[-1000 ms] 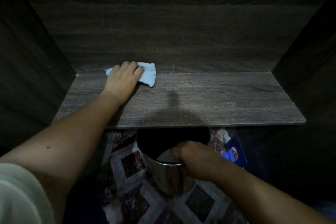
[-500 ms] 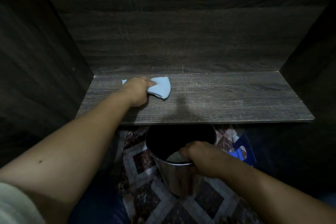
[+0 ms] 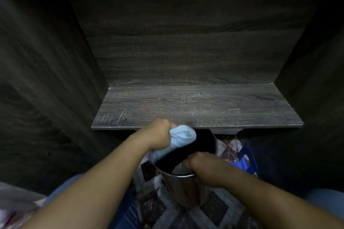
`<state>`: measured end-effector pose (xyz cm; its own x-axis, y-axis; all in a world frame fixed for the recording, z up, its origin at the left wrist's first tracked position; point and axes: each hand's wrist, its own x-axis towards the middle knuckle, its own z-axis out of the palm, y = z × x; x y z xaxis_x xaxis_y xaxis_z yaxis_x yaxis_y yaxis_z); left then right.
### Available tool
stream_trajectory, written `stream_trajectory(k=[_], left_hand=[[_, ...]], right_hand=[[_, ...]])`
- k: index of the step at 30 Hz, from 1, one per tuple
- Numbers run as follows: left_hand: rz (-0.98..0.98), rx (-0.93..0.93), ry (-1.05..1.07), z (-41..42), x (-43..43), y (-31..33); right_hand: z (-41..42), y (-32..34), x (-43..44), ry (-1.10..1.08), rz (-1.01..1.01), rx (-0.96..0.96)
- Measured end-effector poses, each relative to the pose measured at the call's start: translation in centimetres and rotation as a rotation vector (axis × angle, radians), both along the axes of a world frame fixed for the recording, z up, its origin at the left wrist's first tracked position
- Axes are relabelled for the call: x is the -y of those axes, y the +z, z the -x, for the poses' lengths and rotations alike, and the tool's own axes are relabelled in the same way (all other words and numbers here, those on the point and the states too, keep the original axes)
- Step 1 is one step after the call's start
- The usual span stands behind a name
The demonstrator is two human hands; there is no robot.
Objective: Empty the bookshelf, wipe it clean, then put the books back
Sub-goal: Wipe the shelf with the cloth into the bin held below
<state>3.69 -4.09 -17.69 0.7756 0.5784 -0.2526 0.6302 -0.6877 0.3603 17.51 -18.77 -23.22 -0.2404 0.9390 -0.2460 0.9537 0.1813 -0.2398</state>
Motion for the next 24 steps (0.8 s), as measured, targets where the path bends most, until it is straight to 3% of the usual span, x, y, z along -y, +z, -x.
stream_trajectory(k=[3, 9, 13, 21, 24], left_hand=[[-0.001, 0.049, 0.025, 0.3, 1.2, 0.3], [-0.276, 0.369, 0.254, -2.2, -2.6, 3.6], [-0.490, 0.543, 0.246, -5.6, -5.9, 4.2], [-0.780, 0.300, -0.066, -11.2, -9.5, -0.7], [-0.712, 0.164, -0.075, -12.7, -9.7, -2.3]], right_hand=[[0.2, 0.4, 0.4, 0.001, -0.010, -0.003], [-0.3, 0.3, 0.2, -0.011, -0.014, -0.015], [-1.7, -0.1, -0.4, -0.052, -0.025, -0.026], [-5.1, -0.9, -0.9, -0.162, -0.012, -0.056], [-6.0, -1.2, -0.8, -0.198, -0.013, -0.052]])
